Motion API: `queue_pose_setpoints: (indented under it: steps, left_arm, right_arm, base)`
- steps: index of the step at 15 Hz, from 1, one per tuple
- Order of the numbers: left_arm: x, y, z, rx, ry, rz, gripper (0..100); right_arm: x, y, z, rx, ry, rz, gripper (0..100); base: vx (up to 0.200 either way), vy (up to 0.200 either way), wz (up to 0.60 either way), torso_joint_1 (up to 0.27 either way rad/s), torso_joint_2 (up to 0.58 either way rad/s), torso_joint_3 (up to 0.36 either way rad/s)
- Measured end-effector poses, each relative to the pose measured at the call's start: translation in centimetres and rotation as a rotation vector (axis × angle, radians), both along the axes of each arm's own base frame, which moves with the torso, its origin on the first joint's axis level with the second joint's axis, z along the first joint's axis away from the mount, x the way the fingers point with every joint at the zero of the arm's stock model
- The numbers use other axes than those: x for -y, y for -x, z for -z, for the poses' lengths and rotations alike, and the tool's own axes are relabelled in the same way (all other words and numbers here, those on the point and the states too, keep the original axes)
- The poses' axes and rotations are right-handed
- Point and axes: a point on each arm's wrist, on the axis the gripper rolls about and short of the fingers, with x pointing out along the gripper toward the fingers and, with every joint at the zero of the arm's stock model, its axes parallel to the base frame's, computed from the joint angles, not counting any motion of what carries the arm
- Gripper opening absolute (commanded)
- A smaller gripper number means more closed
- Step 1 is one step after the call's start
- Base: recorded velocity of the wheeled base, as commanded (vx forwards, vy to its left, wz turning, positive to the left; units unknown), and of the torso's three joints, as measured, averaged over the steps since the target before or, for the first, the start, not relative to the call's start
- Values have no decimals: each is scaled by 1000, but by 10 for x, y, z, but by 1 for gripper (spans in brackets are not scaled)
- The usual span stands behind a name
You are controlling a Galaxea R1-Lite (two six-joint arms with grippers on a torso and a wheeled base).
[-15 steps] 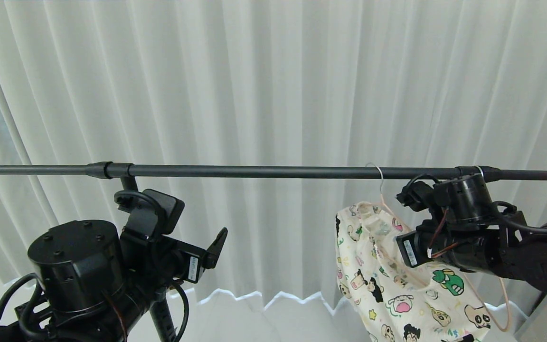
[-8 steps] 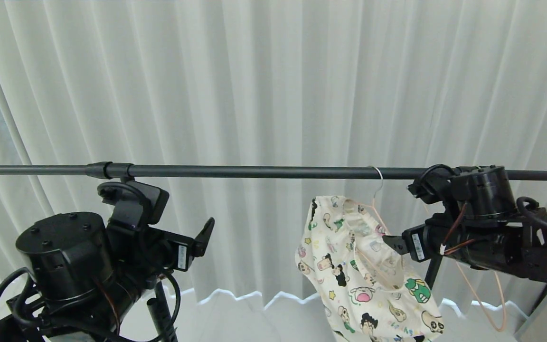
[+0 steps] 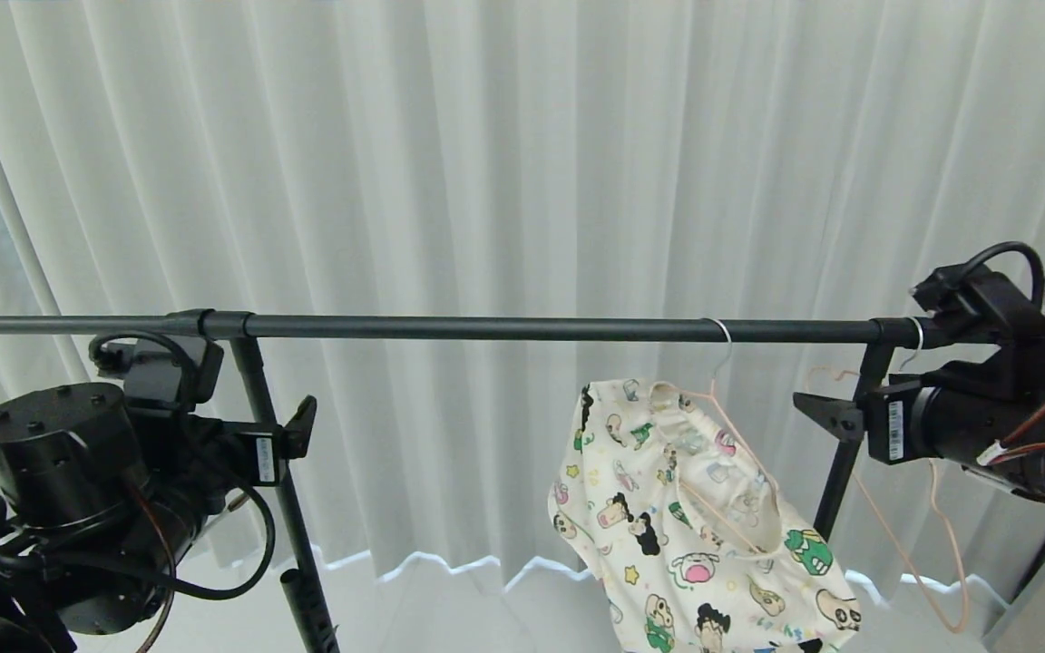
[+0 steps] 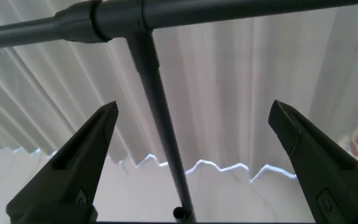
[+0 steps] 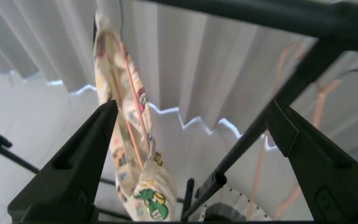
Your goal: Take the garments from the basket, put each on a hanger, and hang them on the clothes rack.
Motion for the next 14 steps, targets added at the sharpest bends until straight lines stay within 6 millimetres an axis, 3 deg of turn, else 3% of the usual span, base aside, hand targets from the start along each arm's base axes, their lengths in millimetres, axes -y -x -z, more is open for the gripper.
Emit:
queue_pose_setpoints:
  steps: [3,7,11,14]
  left_arm:
    - [-6,5,7,-32,-8,-23,100]
    - [-7,6,8,-35,-15,-36,100]
    - [-9,11,12,-51,-22,-54,100]
    - [-11,18,18,-65,-26,-59,100]
  right_arm:
    - [12,17,-7,41,-22,13,100]
    - [19,29,-14,81,-30,20,100]
    - [38,35,11,48,219,130,100]
    - [52,42,24,17,272,193,100]
  base:
    - [0,0,0,0,0,0]
    - [-200,0,0,10,5,2]
    - [-200,0,0,-6,1,6]
    - [-200,0,0,1,2,1]
